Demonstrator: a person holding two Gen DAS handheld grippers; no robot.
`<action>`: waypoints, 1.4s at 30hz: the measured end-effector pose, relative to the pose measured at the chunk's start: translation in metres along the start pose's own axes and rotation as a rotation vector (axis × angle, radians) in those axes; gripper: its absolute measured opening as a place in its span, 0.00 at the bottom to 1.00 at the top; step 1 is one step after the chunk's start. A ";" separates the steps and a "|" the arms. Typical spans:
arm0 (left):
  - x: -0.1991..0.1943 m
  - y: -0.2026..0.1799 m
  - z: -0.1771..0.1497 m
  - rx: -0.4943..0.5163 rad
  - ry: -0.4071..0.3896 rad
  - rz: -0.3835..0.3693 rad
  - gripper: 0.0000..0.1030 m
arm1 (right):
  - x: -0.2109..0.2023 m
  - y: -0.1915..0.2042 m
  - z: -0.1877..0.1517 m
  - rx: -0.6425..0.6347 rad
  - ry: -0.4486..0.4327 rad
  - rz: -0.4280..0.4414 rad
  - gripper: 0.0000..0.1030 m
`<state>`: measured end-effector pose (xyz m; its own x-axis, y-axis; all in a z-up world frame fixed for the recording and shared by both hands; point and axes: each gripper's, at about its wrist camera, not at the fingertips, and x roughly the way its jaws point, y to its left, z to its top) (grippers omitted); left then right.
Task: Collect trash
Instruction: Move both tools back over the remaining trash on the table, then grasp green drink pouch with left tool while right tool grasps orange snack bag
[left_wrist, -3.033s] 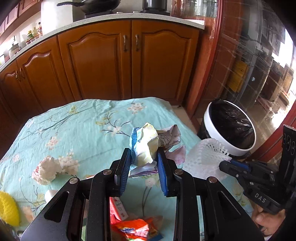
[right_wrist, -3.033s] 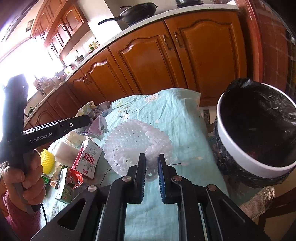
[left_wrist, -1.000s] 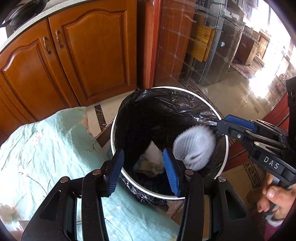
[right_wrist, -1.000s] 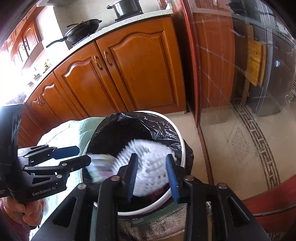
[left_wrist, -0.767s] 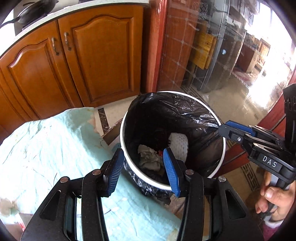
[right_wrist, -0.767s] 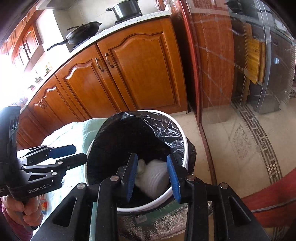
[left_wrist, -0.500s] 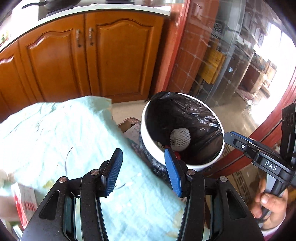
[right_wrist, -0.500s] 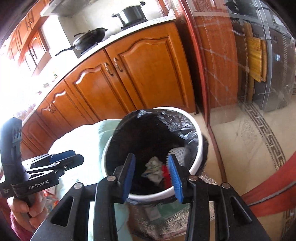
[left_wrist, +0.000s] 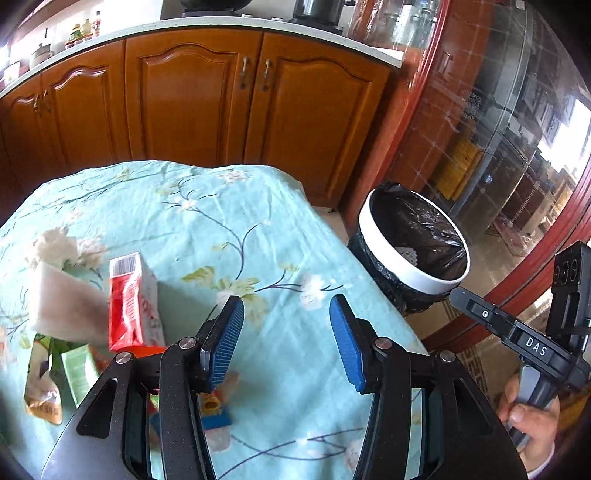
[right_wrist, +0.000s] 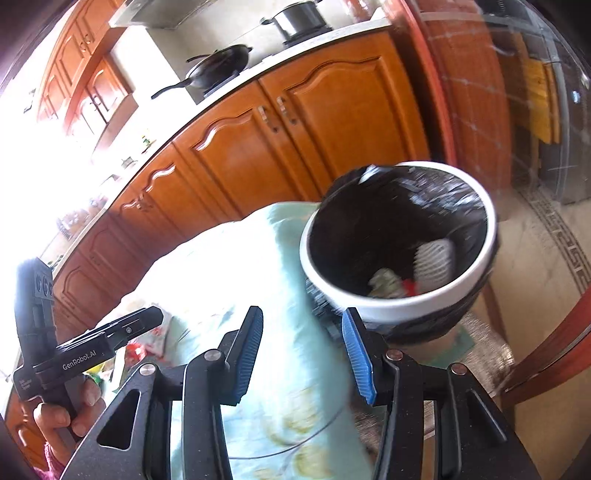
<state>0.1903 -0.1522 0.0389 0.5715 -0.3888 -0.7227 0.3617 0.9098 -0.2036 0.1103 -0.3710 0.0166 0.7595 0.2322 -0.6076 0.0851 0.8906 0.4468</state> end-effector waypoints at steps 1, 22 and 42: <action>-0.004 0.005 -0.003 -0.010 0.000 0.003 0.47 | 0.001 0.005 -0.003 -0.004 0.006 0.009 0.45; -0.081 0.107 -0.059 -0.173 -0.077 0.123 0.48 | 0.038 0.111 -0.053 -0.146 0.122 0.155 0.45; -0.078 0.178 -0.069 -0.255 -0.038 0.242 0.48 | 0.085 0.187 -0.078 -0.271 0.217 0.233 0.45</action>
<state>0.1587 0.0501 0.0134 0.6471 -0.1578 -0.7459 0.0194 0.9814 -0.1908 0.1406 -0.1542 -0.0033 0.5823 0.4911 -0.6479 -0.2682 0.8683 0.4172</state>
